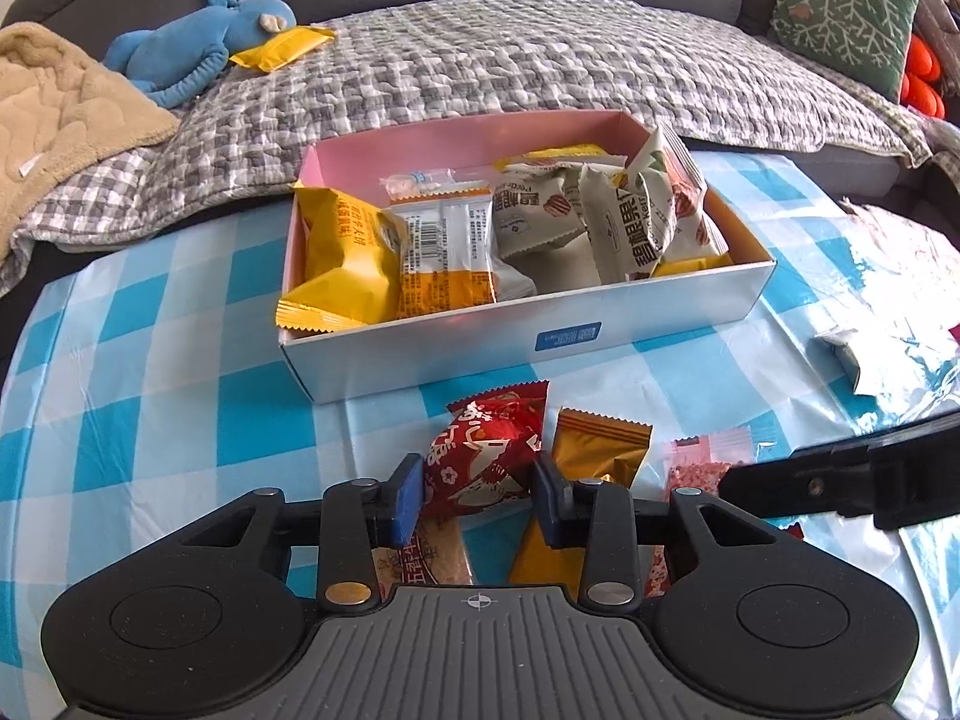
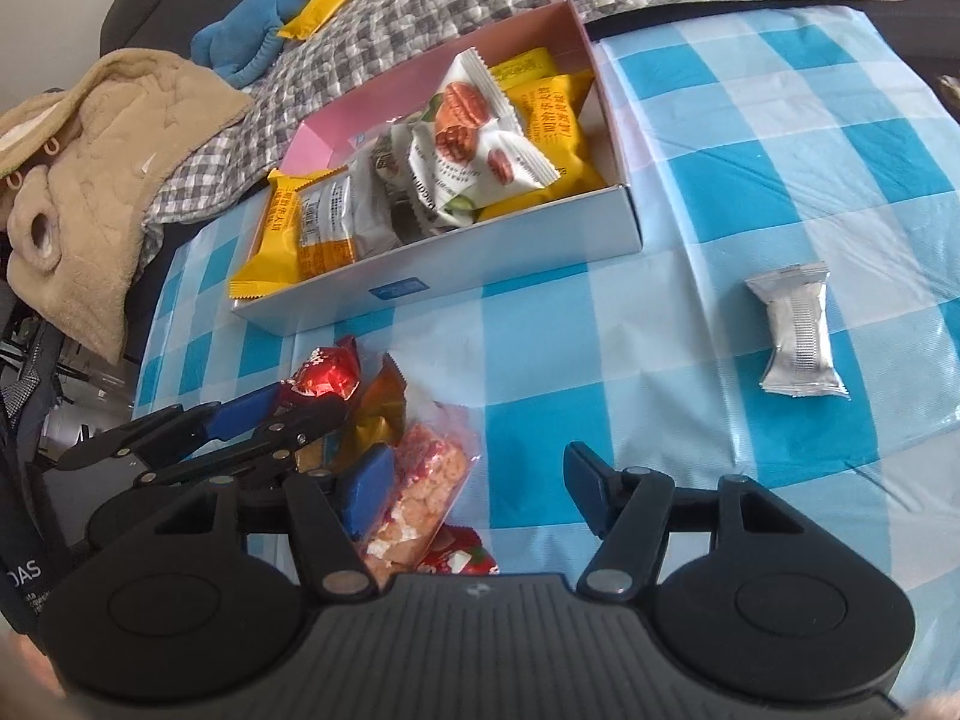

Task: Organize snacks
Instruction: 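Grasp the red candy packet with the left gripper while the right gripper grasps the pink pastry packet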

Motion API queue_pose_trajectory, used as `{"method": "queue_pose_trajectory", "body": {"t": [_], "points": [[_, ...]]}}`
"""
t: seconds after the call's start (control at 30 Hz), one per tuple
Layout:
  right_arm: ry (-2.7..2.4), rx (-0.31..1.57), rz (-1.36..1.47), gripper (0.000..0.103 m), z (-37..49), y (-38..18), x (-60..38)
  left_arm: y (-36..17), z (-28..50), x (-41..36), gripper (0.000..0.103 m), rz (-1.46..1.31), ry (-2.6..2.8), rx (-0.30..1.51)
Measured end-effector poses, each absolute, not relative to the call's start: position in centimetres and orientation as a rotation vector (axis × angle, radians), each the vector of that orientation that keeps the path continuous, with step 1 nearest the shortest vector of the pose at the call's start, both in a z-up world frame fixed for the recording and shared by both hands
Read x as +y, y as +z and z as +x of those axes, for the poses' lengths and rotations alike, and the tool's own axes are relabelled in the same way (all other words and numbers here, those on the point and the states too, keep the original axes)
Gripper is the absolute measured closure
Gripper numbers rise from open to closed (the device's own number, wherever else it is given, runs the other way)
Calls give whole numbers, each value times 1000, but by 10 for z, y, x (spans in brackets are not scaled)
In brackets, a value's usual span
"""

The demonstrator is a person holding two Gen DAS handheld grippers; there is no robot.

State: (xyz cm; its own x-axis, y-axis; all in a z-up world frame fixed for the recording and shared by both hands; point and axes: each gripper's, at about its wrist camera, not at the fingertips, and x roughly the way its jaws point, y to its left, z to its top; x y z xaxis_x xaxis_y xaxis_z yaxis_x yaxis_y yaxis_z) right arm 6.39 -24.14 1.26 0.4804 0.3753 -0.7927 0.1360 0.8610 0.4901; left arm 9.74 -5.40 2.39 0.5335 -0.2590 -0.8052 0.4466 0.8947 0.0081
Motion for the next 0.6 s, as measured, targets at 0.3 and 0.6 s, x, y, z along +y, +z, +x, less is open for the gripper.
{"method": "queue_pose_trajectory", "body": {"t": [0.3,0.6], "points": [[198,1088,541,55,66,4,-228,36,101,-41,68,129,-414,923],[201,1027,507,79,63,18,-223,43,100,-36,68,103,-405,930]]}}
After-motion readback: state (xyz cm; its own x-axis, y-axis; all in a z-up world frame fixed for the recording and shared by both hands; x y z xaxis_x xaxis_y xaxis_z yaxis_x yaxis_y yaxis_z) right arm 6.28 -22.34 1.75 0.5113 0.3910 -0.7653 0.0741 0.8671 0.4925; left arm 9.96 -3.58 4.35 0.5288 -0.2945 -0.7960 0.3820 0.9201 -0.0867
